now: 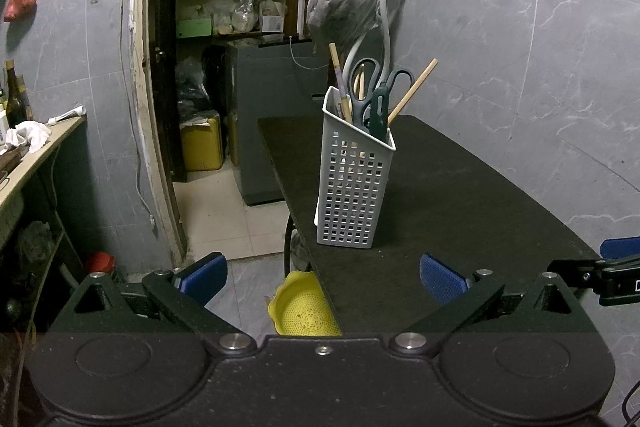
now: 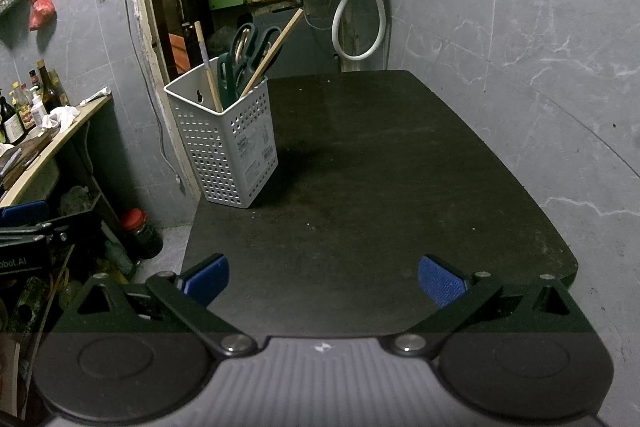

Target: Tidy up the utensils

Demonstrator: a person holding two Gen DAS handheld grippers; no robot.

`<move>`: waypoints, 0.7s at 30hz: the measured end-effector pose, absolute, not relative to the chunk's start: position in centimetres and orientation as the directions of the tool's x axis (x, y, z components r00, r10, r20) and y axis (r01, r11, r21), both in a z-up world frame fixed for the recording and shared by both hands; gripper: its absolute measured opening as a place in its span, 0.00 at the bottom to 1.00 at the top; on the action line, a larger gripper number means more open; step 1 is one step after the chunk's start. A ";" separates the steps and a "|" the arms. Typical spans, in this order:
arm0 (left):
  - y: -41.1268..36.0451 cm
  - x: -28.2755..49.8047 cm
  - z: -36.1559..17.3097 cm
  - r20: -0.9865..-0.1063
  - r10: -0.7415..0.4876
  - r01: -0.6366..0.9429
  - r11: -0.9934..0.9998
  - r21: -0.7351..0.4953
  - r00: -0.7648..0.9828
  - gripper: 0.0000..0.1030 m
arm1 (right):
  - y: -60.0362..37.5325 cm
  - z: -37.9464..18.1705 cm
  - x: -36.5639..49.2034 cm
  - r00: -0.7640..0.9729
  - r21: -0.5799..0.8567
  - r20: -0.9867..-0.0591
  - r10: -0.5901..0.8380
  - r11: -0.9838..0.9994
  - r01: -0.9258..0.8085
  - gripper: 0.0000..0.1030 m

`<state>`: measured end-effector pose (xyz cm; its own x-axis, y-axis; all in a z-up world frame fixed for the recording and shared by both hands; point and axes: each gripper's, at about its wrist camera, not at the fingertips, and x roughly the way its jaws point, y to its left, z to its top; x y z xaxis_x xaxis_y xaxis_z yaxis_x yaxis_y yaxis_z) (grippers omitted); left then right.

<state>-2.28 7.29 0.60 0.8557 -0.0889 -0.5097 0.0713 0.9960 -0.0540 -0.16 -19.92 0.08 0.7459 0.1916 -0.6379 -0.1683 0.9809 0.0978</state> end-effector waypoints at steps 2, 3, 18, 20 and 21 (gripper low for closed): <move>7.3 -2.3 0.6 -0.511 -0.088 0.071 0.996 -0.054 0.855 0.99 | -19.9 0.1 -0.1 0.746 0.098 -0.638 0.192 0.981 -0.169 1.00; 7.3 -2.3 0.6 -0.510 -0.087 0.070 0.996 -0.053 0.856 0.99 | -20.0 0.1 -0.1 0.745 0.098 -0.638 0.192 0.981 -0.169 1.00; 7.2 -2.0 0.2 -0.508 -0.063 0.047 0.998 -0.045 0.859 0.99 | -20.2 0.0 -0.1 0.745 0.097 -0.640 0.189 0.981 -0.166 1.00; 7.2 -2.0 0.2 -0.508 -0.065 0.048 0.998 -0.046 0.859 0.99 | -20.2 0.0 -0.1 0.745 0.097 -0.640 0.189 0.981 -0.166 1.00; 7.1 -2.0 0.2 -0.510 -0.064 0.047 0.998 -0.045 0.858 0.99 | -20.2 0.0 -0.1 0.745 0.097 -0.640 0.189 0.981 -0.166 1.00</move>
